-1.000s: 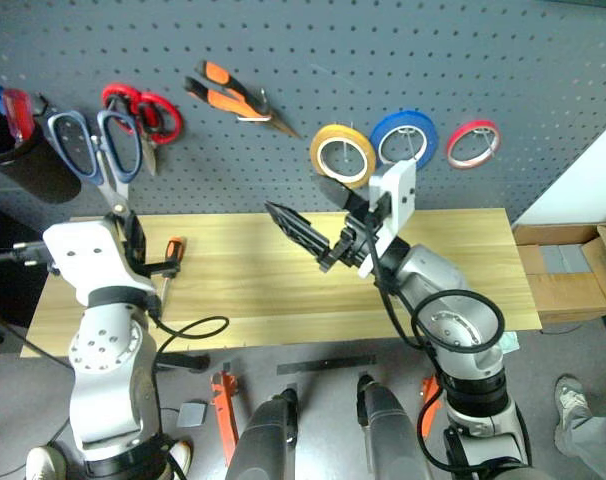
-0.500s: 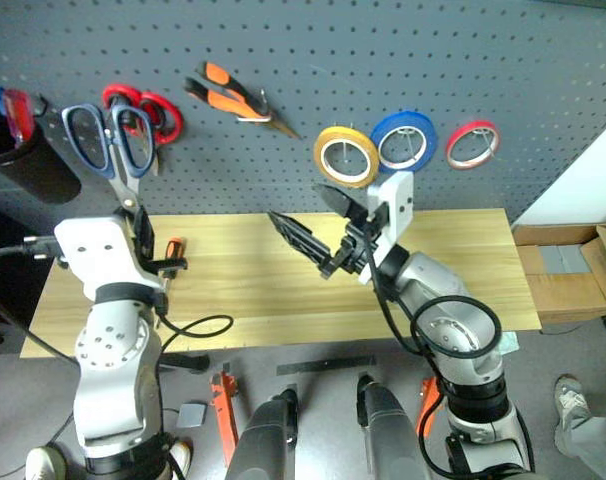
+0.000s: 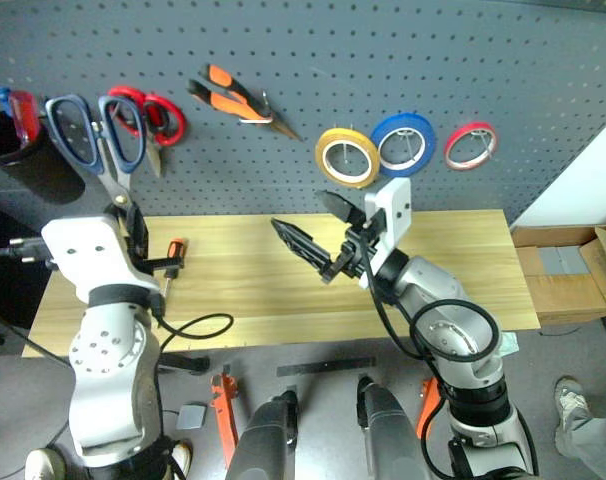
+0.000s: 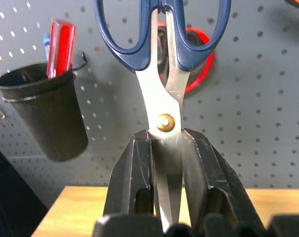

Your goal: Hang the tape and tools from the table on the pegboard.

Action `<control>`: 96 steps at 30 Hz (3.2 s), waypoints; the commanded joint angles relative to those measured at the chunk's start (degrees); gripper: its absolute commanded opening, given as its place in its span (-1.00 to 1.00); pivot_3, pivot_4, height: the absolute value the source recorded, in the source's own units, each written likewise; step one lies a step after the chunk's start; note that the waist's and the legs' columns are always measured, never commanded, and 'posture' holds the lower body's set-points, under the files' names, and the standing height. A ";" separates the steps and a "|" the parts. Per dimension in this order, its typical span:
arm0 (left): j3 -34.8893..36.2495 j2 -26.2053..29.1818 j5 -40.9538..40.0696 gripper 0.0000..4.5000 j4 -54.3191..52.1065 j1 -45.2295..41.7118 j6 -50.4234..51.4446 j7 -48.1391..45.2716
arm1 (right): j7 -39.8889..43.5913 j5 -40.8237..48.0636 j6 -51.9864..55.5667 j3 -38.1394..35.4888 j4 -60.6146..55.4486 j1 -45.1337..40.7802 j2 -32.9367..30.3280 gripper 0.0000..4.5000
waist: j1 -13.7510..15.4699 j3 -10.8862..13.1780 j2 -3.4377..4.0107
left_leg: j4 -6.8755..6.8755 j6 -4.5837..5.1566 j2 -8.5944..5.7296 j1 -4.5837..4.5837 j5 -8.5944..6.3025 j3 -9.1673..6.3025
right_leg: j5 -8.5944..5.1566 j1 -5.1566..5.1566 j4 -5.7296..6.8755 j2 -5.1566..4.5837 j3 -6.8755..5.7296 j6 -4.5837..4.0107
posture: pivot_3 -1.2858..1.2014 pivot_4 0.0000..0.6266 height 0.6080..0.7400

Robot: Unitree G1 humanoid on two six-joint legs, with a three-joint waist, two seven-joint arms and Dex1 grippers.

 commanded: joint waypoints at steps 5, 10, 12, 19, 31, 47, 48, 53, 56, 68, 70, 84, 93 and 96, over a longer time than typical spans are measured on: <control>3.04 3.09 -2.13 -0.79 5.43 -3.12 -3.58 -0.55 | -1.35 0.65 -0.20 -0.95 -2.97 0.16 0.08 1.00 | 0.00 0.00 0.00 | 0.00 0.00 0.01 -0.01 0.00 -0.01 | 0.00 0.00 -0.01 0.00 0.00 0.00 | 0.06 0.04 1.00; 2.58 4.81 -3.52 -0.79 10.30 -5.95 -5.05 -1.79 | -2.30 1.08 0.26 -1.51 -3.06 0.17 -0.12 1.00 | 0.00 0.00 0.00 | 0.01 0.00 0.01 -0.01 0.00 -0.02 | 0.01 0.00 0.00 0.00 -0.02 -0.01 | 0.05 0.06 1.00; 2.41 5.02 -3.77 -0.79 10.74 -6.16 -5.40 -1.89 | -2.48 0.92 0.15 -1.58 -2.90 0.13 -0.22 1.00 | -0.01 0.00 0.00 | 0.00 0.00 0.01 -0.01 0.00 0.00 | 0.01 0.00 -0.02 0.00 0.00 -0.01 | 0.05 0.05 1.00; 2.00 4.71 -4.04 -0.79 9.69 -4.89 -5.39 -1.64 | -2.86 1.01 0.08 -1.42 -3.12 0.29 -0.25 1.00 | -0.05 0.00 0.00 | -0.03 0.00 0.02 -0.01 0.00 0.00 | 0.01 0.00 -0.02 0.00 0.02 -0.01 | 0.05 0.06 1.00; 2.21 3.13 -3.69 -0.79 4.36 -1.58 -3.89 -0.23 | -2.73 0.41 -0.38 -1.12 -2.60 0.31 -0.28 1.00 | -0.11 0.00 0.00 | -0.04 0.00 0.02 0.00 0.00 0.02 | 0.01 0.00 -0.04 0.00 0.05 -0.01 | 0.06 0.07 1.00; -1.37 0.97 -2.54 -0.79 -0.68 -3.03 -0.38 0.70 | -2.40 -0.74 -1.57 -0.80 -1.26 0.03 0.00 1.00 | -0.03 0.00 -0.01 | -0.02 0.00 0.00 0.10 0.00 0.01 | 0.01 0.11 -0.03 0.01 0.04 -0.01 | 0.06 0.04 1.00; -1.11 1.16 -2.87 -0.79 0.33 -3.55 -0.62 0.41 | -2.47 -0.74 -1.52 -0.86 -1.36 -0.01 -0.01 1.00 | -0.04 0.00 0.00 | -0.02 0.01 0.01 0.10 0.00 0.01 | 0.01 0.11 -0.05 0.01 0.03 -0.01 | 0.06 0.04 1.00; 0.15 2.23 -4.54 -0.79 4.60 -4.98 -1.89 -0.92 | -2.92 -0.85 -1.36 -1.02 -1.88 0.07 -0.11 1.00 | -0.12 0.00 -0.01 | -0.04 0.01 0.01 0.10 0.00 0.00 | 0.01 0.11 -0.06 0.01 0.03 -0.01 | 0.05 0.04 1.00; 1.16 2.37 -4.89 -0.79 5.85 -4.44 -2.60 -0.86 | -3.25 -0.99 -1.28 -1.16 -2.12 0.29 -0.29 1.00 | -0.13 0.00 -0.01 | -0.05 0.00 0.01 0.10 0.00 0.01 | 0.01 0.11 -0.06 0.01 0.03 -0.01 | 0.05 0.06 1.00; 1.72 3.19 -6.09 -0.79 7.63 -3.79 -2.10 -2.12 | -3.23 -0.82 -1.09 -1.38 -2.24 0.10 -0.53 1.00 | -0.12 0.00 -0.01 | -0.04 0.00 0.01 0.10 0.00 0.00 | 0.01 0.11 -0.06 0.01 0.03 -0.01 | 0.05 0.04 1.00; 1.84 3.58 -5.86 -0.79 7.82 -3.84 -2.14 -2.11 | -3.03 -0.78 -1.20 -1.35 -2.13 -0.02 -0.52 1.00 | -0.12 0.00 -0.01 | -0.04 0.00 0.01 0.10 0.00 0.01 | 0.01 0.11 -0.06 0.01 0.03 -0.01 | 0.05 0.04 1.00; 3.56 5.31 -6.40 1.00 10.69 -3.08 -3.67 -2.18 | -2.63 -0.59 -1.12 -1.45 -2.62 0.01 -0.51 1.00 | -0.16 0.00 0.00 | -0.05 0.00 0.02 0.11 0.00 0.02 | 0.01 0.11 -0.07 0.01 0.04 -0.01 | 0.05 0.02 1.00; 4.78 5.50 -5.76 1.00 2.92 10.03 2.99 -3.55 | -0.86 1.31 4.67 1.93 -5.51 0.12 -3.60 1.00 | -0.29 0.00 0.00 | -0.11 0.00 0.06 0.12 0.00 0.04 | 0.00 0.08 -0.08 0.01 0.05 -0.01 | 0.05 0.06 1.00; 8.99 10.12 -9.44 1.00 10.72 8.83 3.82 -8.17 | -0.20 -3.09 4.98 7.13 -4.33 -0.60 -4.84 1.00 | -0.22 0.00 0.00 | -0.10 0.04 0.08 0.21 0.03 -0.03 | 0.00 0.09 0.00 0.05 0.00 -0.02 | 0.06 0.13 1.00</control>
